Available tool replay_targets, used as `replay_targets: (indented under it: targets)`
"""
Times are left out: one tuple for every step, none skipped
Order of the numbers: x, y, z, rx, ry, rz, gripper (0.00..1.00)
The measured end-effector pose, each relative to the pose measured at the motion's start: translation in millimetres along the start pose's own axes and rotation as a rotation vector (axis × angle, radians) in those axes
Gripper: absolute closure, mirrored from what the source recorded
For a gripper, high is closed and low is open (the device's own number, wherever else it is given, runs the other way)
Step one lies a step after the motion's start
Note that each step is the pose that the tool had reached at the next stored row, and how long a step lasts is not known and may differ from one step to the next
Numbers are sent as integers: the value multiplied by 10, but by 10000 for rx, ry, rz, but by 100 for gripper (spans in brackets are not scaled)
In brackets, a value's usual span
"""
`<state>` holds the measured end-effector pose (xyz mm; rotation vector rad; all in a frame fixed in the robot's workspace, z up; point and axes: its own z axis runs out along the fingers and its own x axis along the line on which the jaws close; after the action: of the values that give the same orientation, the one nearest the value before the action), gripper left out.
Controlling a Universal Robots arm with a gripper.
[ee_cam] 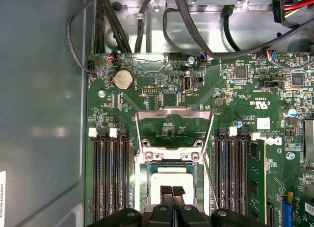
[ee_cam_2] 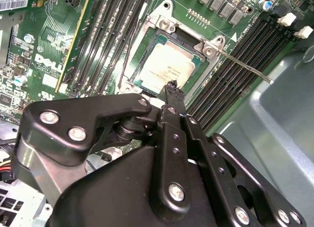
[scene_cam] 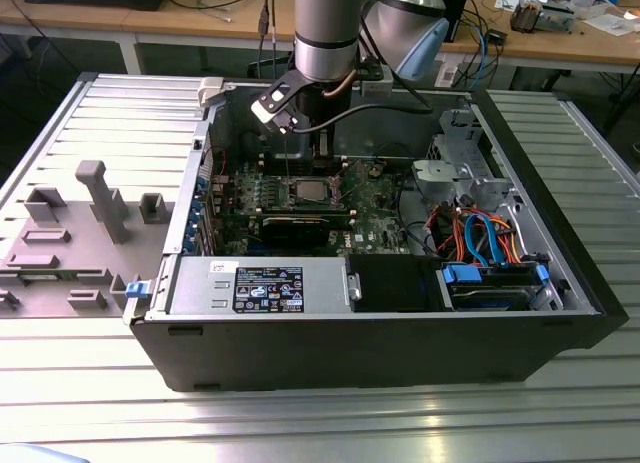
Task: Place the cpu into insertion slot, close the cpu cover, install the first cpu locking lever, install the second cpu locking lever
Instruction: 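Close the cpu cover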
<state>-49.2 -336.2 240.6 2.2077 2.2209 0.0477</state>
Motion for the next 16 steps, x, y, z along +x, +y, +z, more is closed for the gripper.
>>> replay_targets:
  targets:
    - [0,3,0,1,-1,-1,89]
    - [0,9,-1,1,-2,2,89]
    - [0,15,0,0,-1,1,89]
    - [0,16,1,0,0,2,89]
    - [0,16,1,0,0,3,89]
    - [0,17,0,0,1,3,89]
    - [1,18,-4,0,-1,1,89]
    - [1,18,-8,0,0,1,89]
    - [0,18,-14,0,0,1,89]
    - [0,18,-19,0,0,2,89]
    - [0,18,-28,0,0,2,89]
    - [1,19,-31,-1,2,2,89]
    - [1,19,-31,-2,3,2,89]
    - [1,19,-33,-1,1,1,89]
    - [1,19,-33,0,1,1,89]
    - [1,19,-34,0,1,1,89]
